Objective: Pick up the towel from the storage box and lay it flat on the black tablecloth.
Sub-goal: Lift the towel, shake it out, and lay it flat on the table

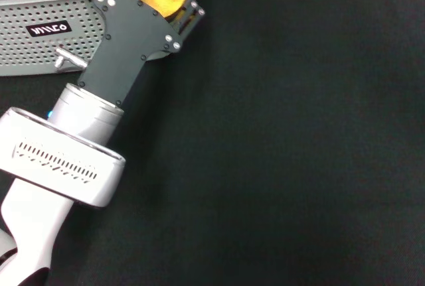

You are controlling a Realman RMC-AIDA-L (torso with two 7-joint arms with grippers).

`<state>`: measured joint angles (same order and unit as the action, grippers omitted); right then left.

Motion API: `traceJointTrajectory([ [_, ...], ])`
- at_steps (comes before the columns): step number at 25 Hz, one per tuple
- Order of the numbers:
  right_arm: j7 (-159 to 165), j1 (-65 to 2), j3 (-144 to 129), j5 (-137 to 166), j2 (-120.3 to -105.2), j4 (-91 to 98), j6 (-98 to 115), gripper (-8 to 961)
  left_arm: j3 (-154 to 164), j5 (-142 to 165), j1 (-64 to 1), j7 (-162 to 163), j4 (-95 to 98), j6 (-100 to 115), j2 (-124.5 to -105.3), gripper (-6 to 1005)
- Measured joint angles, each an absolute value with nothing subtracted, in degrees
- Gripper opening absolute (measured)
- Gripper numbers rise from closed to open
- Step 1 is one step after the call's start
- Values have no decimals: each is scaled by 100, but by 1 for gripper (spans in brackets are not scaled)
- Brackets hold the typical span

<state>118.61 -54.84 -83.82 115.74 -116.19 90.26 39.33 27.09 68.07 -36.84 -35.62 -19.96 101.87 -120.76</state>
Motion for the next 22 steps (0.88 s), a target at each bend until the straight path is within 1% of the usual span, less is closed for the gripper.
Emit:
traceJointTrajectory([
  [9,11865,-5526,-8497,11441,-11619,9027,3887,7,2055,6811,-3679,-3916,-2072,10206,-12075,807],
  [22,11830,-5482,-8466,11435,-11619,9030,3752,7,2008,6802,-3571,-3936,-2100,10357,-12076,805],
])
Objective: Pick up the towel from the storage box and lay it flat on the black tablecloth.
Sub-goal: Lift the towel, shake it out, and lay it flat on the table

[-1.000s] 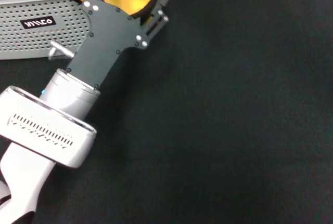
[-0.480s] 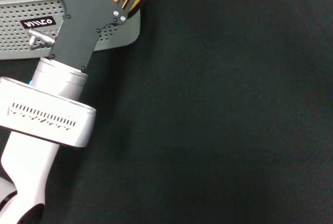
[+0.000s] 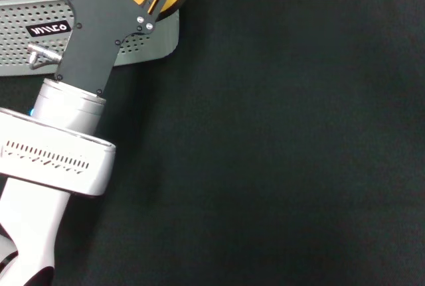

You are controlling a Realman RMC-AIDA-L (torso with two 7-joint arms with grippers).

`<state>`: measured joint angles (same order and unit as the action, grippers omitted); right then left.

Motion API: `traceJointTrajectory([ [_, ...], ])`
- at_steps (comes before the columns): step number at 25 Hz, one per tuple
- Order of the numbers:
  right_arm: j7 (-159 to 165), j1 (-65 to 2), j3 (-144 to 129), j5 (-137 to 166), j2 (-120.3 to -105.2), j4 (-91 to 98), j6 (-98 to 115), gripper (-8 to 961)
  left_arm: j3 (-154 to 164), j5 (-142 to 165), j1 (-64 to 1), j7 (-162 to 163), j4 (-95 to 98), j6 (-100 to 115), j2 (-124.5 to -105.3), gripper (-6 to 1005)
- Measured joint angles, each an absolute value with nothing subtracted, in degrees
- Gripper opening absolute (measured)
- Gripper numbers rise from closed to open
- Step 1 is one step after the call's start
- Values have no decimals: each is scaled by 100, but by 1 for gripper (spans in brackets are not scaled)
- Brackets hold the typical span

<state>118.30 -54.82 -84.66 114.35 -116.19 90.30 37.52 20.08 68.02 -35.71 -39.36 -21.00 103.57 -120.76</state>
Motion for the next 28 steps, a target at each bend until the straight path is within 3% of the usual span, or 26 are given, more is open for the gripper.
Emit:
traceJointTrajectory([
  [28,11821,-5313,-8422,11436,-11619,9087,3672,7,2064,6870,-3294,-3946,-2100,10881,-12076,779],
])
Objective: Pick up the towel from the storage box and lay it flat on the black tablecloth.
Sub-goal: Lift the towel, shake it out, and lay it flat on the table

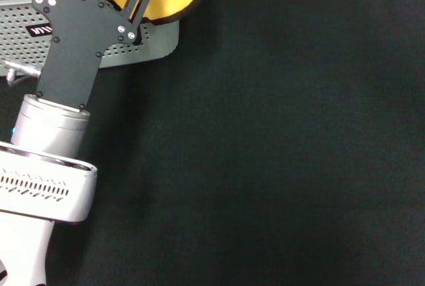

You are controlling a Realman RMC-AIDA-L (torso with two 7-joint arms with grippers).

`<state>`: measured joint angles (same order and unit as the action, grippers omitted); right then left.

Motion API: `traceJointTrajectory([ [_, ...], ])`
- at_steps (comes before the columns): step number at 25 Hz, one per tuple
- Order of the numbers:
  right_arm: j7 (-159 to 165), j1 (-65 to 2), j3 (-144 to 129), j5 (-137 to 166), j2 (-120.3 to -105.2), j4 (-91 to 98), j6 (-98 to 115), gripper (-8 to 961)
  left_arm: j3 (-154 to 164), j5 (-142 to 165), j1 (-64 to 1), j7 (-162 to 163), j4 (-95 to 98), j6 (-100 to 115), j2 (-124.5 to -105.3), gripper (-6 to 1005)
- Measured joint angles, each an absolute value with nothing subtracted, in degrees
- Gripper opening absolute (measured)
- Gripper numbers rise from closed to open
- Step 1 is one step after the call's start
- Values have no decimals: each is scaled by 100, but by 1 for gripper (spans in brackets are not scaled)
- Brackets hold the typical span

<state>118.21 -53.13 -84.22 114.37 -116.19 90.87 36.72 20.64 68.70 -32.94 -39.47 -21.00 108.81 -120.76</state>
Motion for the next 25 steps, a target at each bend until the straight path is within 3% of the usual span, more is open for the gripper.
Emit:
traceJointTrajectory([
  [5,11821,-5313,-8420,11455,-11612,9088,3631,7,2066,6966,-3270,-3946,-2083,10881,-12076,679],
  [16,11816,-5317,-8420,11487,-11610,9086,3565,7,2066,6980,-3268,-3946,-2065,10919,-12076,529],
  [21,11794,-5318,-8420,11493,-11610,9070,3524,7,2074,7145,-3234,-3946,-2046,11021,-12075,516],
  [25,11782,-5331,-8420,11496,-11610,9049,3516,7,2115,7191,-3223,-3946,-2038,11025,-12075,435],
])
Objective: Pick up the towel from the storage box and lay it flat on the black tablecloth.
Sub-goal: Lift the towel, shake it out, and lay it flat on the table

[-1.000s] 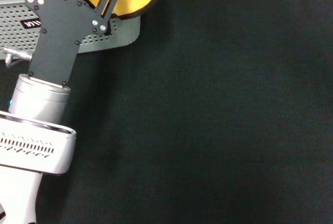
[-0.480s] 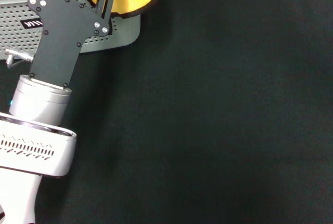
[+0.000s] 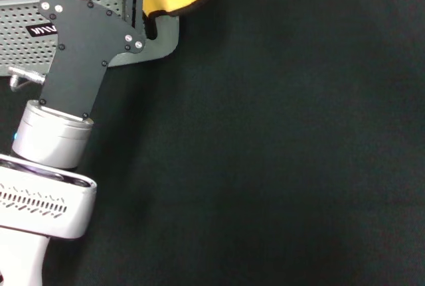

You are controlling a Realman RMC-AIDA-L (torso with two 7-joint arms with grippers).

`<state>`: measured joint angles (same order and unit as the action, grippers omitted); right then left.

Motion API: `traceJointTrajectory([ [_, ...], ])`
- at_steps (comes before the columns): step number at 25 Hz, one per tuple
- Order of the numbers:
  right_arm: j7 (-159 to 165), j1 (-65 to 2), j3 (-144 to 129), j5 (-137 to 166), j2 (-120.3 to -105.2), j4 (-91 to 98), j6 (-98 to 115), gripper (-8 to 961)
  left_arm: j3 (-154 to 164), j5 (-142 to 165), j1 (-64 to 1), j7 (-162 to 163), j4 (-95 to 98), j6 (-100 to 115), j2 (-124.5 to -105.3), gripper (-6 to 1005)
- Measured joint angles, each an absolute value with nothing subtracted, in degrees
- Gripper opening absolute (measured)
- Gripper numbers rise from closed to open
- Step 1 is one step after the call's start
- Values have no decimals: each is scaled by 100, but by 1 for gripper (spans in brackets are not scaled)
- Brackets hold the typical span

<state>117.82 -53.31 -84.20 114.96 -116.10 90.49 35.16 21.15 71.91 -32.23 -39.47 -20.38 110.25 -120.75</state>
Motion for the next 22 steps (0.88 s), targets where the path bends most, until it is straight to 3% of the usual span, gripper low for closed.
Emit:
traceJointTrajectory([
  [2,11779,-5339,-8420,11497,-11610,9047,3513,7,2190,7192,-3218,-3946,-2035,11025,-12076,395],
  [4,11777,-5343,-8420,11497,-11610,9046,3506,7,2255,7194,-3208,-3946,-2012,11027,-12076,209],
  [10,11777,-5337,-8420,11497,-11610,9043,3469,7,2293,7199,-3164,-3946,-1976,11063,-12075,109],
  [22,11777,-4941,-8493,11496,-11610,9283,3762,7,2372,7199,-3114,-3736,-1978,11249,-12076,55],
])
